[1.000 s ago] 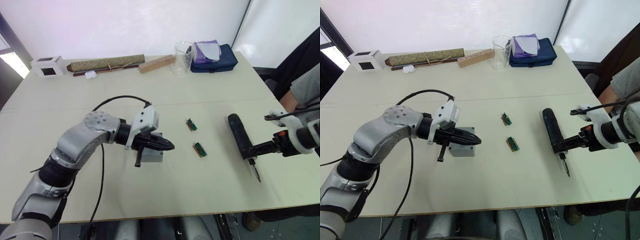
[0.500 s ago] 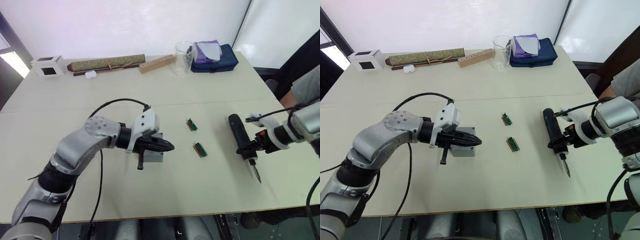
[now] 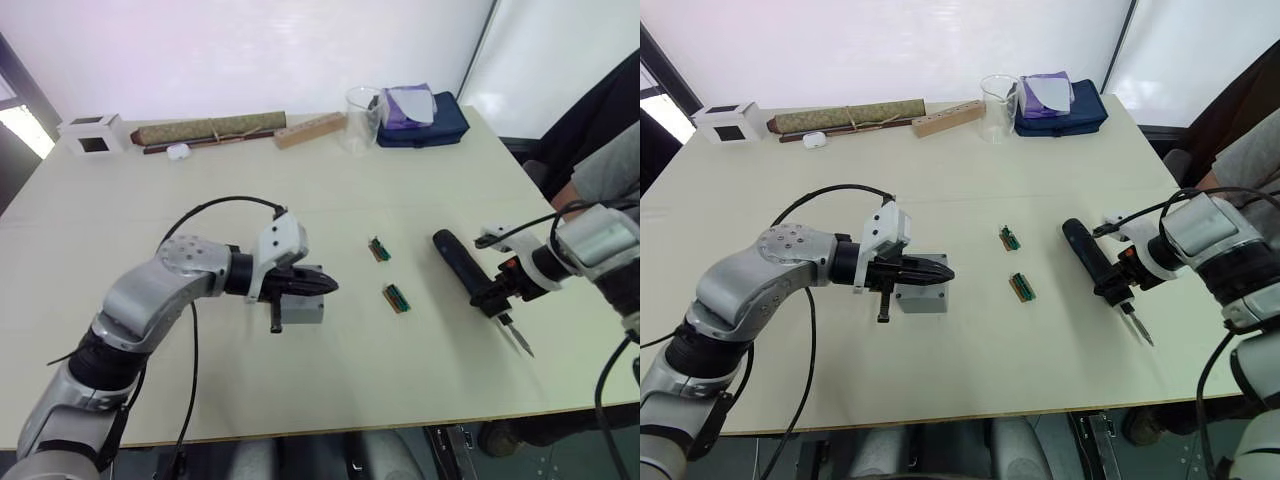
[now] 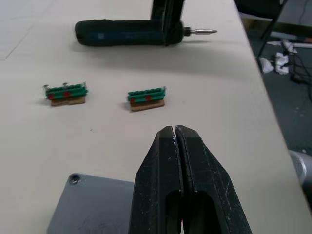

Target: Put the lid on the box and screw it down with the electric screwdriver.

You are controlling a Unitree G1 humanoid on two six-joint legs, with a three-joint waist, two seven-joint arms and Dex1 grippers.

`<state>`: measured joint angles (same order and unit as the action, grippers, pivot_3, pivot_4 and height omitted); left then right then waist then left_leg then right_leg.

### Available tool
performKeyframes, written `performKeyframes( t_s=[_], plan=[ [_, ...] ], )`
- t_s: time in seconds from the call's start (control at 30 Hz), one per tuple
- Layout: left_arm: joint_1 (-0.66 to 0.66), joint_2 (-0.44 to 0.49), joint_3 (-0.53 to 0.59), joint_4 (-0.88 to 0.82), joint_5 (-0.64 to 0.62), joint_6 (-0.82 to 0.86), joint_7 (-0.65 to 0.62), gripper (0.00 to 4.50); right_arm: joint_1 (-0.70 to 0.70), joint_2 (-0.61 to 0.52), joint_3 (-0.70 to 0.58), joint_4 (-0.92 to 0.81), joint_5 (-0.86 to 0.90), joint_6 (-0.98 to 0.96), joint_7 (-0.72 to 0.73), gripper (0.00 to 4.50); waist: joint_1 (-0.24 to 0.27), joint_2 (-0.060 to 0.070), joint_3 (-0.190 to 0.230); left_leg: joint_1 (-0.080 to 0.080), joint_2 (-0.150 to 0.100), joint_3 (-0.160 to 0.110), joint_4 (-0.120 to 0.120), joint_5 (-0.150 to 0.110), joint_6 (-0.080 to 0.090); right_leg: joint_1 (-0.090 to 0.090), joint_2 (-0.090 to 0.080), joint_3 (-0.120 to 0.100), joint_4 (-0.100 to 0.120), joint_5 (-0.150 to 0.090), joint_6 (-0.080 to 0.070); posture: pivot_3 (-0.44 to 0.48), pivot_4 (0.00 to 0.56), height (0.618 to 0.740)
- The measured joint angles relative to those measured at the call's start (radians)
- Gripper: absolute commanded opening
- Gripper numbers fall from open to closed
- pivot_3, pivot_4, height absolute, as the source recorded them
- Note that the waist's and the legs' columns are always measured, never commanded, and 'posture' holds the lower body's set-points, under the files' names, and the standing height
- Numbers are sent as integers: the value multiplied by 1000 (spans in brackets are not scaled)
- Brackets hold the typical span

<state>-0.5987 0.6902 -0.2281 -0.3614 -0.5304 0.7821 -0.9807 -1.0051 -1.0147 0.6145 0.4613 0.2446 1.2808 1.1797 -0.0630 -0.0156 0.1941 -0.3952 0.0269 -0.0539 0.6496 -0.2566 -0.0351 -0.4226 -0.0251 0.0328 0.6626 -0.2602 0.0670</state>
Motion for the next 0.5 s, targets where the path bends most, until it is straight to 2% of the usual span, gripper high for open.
performKeyframes(
  t_s=[0.07,0.13,0.2,0.23,0.27,0.3,0.33,0.37,0.4,0.43,0.5],
  plan=[
    [0,8,10,26,11,-17,-4,0,-50,43,-31,91,-28,-46,-34,2059,-5,4,2,1,-1,2,-1,0,0,-1,0,3,2,0,1,0,150,740],
    [0,18,20,68,21,-32,-17,0,-109,79,-127,167,-19,-74,-58,2059,-5,7,4,-1,-1,3,-2,0,0,-4,1,5,3,0,1,0,150,740],
    [-2,20,34,120,22,-45,-25,0,-153,110,-302,184,33,-86,-96,2059,-5,9,5,-2,0,3,-3,0,0,-6,1,6,3,0,1,0,150,740],
    [-3,19,48,148,21,-51,-30,0,-142,143,-452,137,82,-86,-144,2059,-5,8,5,-3,1,2,-4,0,0,-7,2,5,3,0,1,0,150,740],
    [-6,19,61,176,21,-52,-32,0,-122,194,-579,64,134,-91,-189,2059,-5,8,5,-4,1,1,-4,0,0,-8,4,7,3,0,1,0,150,740],
    [-9,16,74,202,20,-53,-32,0,-60,279,-752,-83,196,-113,-270,2059,-4,7,4,-4,3,-1,-4,0,1,-8,7,7,2,0,0,0,150,740],
    [-10,13,85,220,21,-53,-32,0,-8,374,-873,-222,263,-138,-327,2059,-3,7,4,-6,4,-3,-2,0,1,-8,8,7,2,0,0,0,150,740],
    [-12,10,85,227,21,-53,-32,0,24,437,-928,-312,308,-139,-369,2059,1,7,4,-8,4,-2,-4,0,1,-10,8,7,2,0,0,0,150,740],
    [-11,10,87,230,21,-55,-36,0,107,555,-1018,-472,359,-173,-452,2059,9,6,3,-10,5,-5,-3,0,1,-11,9,5,2,0,0,0,150,740],
    [-6,10,89,235,22,-55,-39,0,170,640,-1052,-582,401,-198,-505,2059,20,7,3,-12,5,-5,-3,0,1,-13,8,5,3,0,0,0,150,740],
    [4,12,91,242,27,-55,-41,0,264,736,-1050,-717,441,-229,-576,2059,32,8,4,-14,2,-4,-2,1,-3,-16,5,5,5,0,0,0,150,740]
  ],
)
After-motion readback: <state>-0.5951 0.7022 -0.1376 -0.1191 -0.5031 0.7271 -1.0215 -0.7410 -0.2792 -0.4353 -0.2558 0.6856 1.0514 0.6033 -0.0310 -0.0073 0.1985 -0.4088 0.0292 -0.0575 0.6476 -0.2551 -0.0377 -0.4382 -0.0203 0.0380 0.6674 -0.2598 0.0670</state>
